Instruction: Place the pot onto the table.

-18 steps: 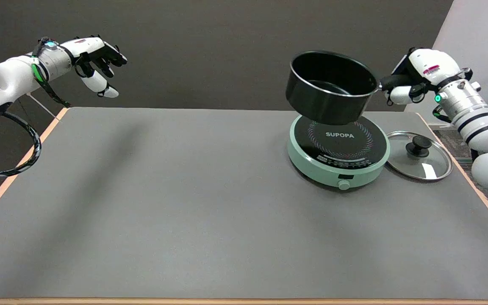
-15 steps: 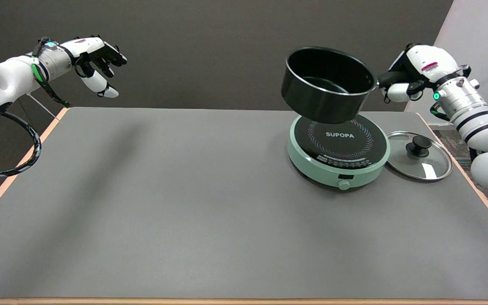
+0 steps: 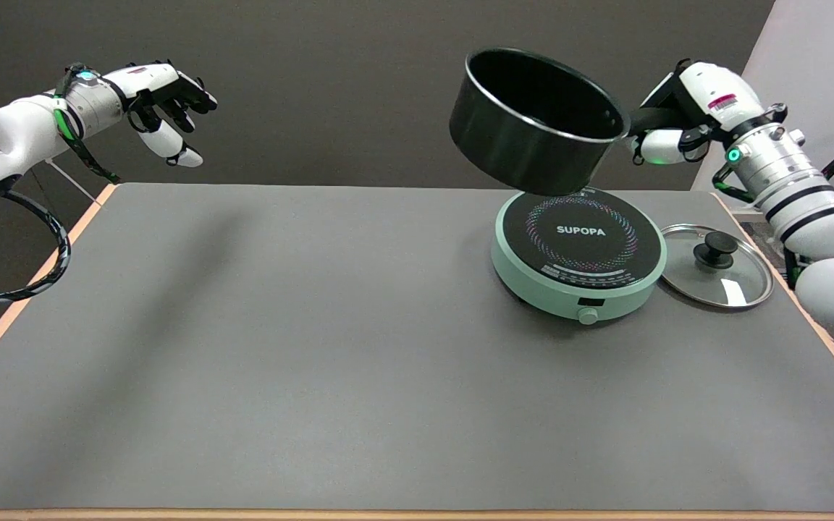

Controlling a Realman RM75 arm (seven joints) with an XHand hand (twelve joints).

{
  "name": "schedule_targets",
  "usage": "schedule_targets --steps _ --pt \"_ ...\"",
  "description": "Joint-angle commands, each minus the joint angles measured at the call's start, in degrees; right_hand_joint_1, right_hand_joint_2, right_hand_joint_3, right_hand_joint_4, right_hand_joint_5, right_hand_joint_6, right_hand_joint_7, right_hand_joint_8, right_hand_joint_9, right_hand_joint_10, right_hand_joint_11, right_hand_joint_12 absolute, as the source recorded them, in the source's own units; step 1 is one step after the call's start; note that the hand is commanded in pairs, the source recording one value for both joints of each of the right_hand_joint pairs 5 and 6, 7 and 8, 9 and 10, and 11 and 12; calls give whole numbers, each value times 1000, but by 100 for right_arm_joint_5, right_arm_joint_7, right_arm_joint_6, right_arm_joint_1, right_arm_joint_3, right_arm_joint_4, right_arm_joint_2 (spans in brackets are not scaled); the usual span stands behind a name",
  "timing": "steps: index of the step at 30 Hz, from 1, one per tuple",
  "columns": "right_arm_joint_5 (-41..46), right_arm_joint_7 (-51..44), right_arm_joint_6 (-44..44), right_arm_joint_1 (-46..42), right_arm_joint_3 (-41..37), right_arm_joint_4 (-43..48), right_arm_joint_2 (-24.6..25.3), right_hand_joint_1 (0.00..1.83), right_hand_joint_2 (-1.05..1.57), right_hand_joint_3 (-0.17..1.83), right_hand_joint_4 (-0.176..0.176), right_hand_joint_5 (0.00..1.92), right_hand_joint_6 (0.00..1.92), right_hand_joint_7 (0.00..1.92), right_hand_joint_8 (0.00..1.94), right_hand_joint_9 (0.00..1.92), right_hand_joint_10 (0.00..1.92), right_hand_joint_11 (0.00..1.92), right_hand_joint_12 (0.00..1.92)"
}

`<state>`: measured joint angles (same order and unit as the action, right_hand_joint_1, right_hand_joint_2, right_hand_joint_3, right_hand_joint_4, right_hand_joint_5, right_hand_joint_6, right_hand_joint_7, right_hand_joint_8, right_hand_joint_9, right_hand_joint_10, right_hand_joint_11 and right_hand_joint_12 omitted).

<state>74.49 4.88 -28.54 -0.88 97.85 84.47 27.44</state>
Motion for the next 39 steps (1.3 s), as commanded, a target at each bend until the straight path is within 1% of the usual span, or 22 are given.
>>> schedule_targets --steps 1,5,15,29,39 --pt "1565 16 -44 -92 431 366 229 961 1145 616 -100 1542 1542 1542 1542 1542 1542 1542 1542" --pt "1727 396 -87 -92 553 334 266 961 1146 616 -100 1542 1542 1542 1542 1542 1542 1542 1542" --pt "1665 1004 -321 -92 534 305 279 962 1150 613 -100 1542 1542 1542 1542 1542 1542 1542 1542" --pt "1338 1379 -571 -76 401 396 279 961 1152 614 -100 1542 1542 1542 1542 1542 1542 1542 1542" --pt "1312 1393 -651 -76 401 481 279 961 1153 614 -101 1541 1541 1541 1541 1541 1541 1541 1541"
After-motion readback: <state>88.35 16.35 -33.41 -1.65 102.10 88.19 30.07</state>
